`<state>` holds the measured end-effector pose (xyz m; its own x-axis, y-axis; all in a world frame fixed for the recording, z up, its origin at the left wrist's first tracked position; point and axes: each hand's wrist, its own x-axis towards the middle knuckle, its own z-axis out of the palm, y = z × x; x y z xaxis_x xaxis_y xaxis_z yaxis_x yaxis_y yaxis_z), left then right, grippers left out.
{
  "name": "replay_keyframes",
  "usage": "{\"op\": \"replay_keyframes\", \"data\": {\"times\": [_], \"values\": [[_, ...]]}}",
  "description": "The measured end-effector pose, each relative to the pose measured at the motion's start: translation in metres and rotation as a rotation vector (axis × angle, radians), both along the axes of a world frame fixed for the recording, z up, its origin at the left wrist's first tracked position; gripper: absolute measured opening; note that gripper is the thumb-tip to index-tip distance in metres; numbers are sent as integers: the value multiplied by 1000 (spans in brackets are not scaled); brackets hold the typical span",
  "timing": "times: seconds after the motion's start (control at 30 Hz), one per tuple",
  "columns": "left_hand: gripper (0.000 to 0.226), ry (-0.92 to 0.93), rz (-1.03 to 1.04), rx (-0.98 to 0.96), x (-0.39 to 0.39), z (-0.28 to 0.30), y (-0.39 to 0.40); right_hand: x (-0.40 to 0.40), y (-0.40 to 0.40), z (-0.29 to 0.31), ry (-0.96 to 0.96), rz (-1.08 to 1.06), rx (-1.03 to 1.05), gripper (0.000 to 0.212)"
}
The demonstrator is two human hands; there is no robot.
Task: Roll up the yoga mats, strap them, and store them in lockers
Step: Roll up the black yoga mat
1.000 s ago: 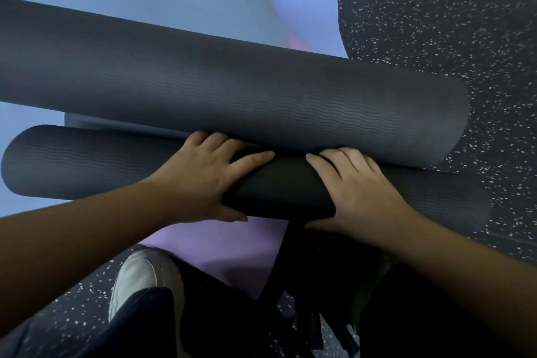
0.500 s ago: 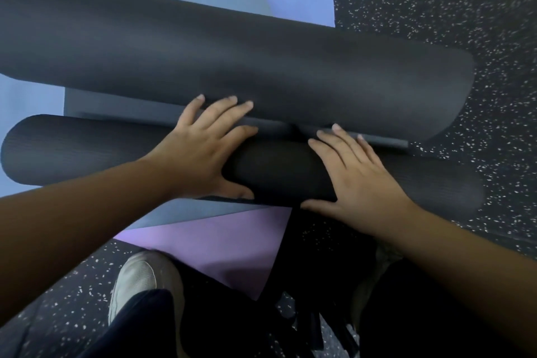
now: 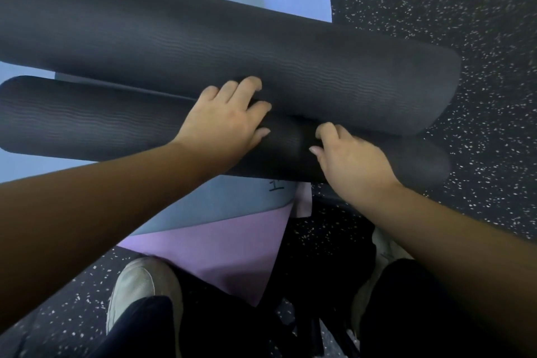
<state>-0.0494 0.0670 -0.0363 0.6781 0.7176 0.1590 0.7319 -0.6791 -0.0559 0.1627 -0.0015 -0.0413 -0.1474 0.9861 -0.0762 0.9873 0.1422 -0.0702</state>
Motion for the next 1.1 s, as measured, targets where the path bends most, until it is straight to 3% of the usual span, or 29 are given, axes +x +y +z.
{"op": "replay_keyframes", "data": {"times": [0.17, 0.33, 0.53, 0.7, 0.9, 1.1], "values": [[64, 40, 106, -112, 3, 6, 6, -9, -4, -8, 117, -38, 51, 28], [63, 5, 102, -244, 4, 9, 13, -8, -20, -10, 145, -25, 104, 48], [75, 109, 136, -382, -2, 14, 30, 0, -22, -9, 284, -32, 87, 43], [80, 290, 198, -342, -1, 17, 35, 5, -30, -11, 181, 40, -13, 56], [79, 280, 202, -275, 2, 20, 33, 8, -13, -8, -6, 69, -175, 73], [90, 264, 154, -205, 6, 19, 31, 12, 14, 0, -46, 2, -280, 91]]}}
